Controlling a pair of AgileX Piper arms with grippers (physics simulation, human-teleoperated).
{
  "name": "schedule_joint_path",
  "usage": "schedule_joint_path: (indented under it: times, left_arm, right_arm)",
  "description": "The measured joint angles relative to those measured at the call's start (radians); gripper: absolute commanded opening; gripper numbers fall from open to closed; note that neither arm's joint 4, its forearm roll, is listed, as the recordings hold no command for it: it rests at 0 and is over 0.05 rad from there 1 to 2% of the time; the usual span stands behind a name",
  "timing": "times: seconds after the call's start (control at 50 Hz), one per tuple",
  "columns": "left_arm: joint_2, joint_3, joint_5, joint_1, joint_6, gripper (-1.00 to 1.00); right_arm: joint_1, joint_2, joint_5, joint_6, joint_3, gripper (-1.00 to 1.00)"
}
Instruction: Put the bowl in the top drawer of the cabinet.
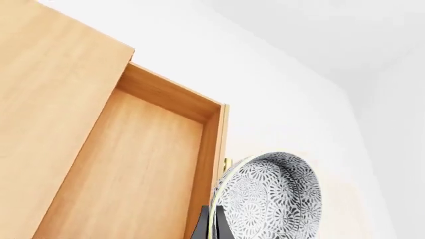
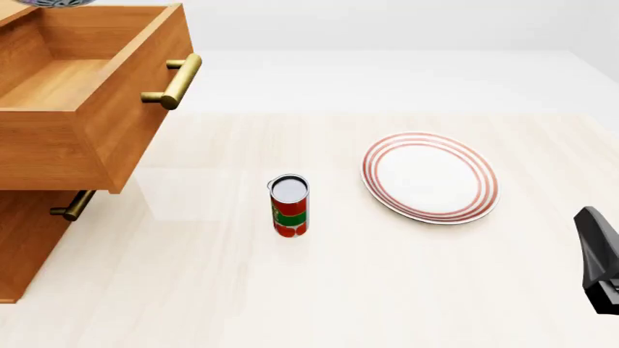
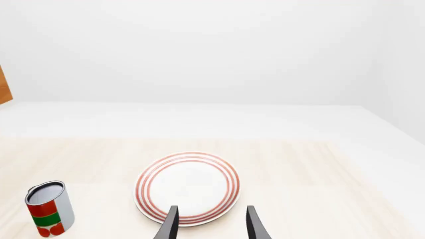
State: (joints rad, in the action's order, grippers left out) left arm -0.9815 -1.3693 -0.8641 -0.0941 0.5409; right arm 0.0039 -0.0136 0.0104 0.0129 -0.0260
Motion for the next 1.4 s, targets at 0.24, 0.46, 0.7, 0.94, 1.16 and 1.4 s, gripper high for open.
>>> schedule_joint_path:
  times: [0.24,0.46,0.7,0.94,1.16,1.4]
  left_arm:
    - [-0.017,0.015,0.019,0.061,-0.011,-1.0]
    - [-0.048,0.019,0.037,0.119,-0.026,-1.0]
    - [-0.085,0.003,0.046,0.171,-0.049,-1.0]
    - [-0.117,-0.007,0.054,0.203,-0.068,-1.0]
    - [-0.146,0.001,0.075,0.22,-0.08,-1.0]
    - [-0.173,0.02,0.098,0.227,-0.088,-1.0]
  right_arm:
    - [0.0,0.0,0.0,0.0,0.0,1.0]
    - [0.0,0.0,0.0,0.0,0.0,1.0]
    - [0.0,0.0,0.0,0.0,0.0,1.0]
    - [0.0,-0.001,-0.001,0.0,0.0,1.0]
    - [0.0,-0.001,-0.001,0.0,0.0,1.0]
    - [0.0,0.0,0.0,0.0,0.0,1.0]
